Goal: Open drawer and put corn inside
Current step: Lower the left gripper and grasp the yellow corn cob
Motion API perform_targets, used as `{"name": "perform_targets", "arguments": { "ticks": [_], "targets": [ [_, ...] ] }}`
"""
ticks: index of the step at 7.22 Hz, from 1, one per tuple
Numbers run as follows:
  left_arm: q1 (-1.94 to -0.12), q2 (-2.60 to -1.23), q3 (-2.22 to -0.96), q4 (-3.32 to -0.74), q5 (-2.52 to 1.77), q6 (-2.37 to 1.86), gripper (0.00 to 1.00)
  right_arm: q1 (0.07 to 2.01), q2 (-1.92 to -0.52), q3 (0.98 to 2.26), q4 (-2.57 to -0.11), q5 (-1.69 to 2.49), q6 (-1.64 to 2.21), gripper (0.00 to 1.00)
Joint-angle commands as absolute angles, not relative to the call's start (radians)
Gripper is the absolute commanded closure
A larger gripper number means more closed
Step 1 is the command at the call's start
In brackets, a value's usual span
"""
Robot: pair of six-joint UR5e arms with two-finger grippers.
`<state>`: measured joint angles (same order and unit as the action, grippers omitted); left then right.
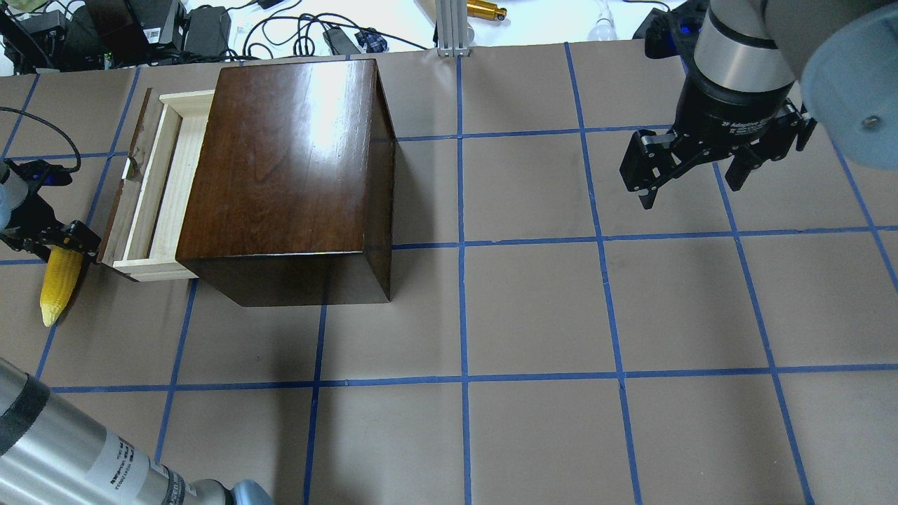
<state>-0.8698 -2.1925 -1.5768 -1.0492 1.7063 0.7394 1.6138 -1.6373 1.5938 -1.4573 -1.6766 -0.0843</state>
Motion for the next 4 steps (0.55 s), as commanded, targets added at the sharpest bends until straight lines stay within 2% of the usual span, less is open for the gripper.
{"name": "perform_targets", "arguments": {
  "ticks": [1,2,3,4],
  "targets": [
    [-0.870,-2.195,-1.578,-1.049,1.707,0.738,0.52,1.614,-1.637,1.594,-1.457,-1.677,-0.083,0.00],
    [-0.870,-2.195,-1.578,-1.049,1.707,0.738,0.83,1.614,-1.638,1.594,-1.457,-1.677,-0.083,0.00],
    [-0.870,-2.195,-1.577,-1.049,1.707,0.738,0.95,1.614,-1.637,1.594,-1.457,-1.677,-0.083,0.00],
    [-0.870,-2.194,-1.575,-1.049,1.707,0.738,1.00,1.614,-1.637,1.594,-1.457,-1.677,-0.084,0.00]
  ]
}}
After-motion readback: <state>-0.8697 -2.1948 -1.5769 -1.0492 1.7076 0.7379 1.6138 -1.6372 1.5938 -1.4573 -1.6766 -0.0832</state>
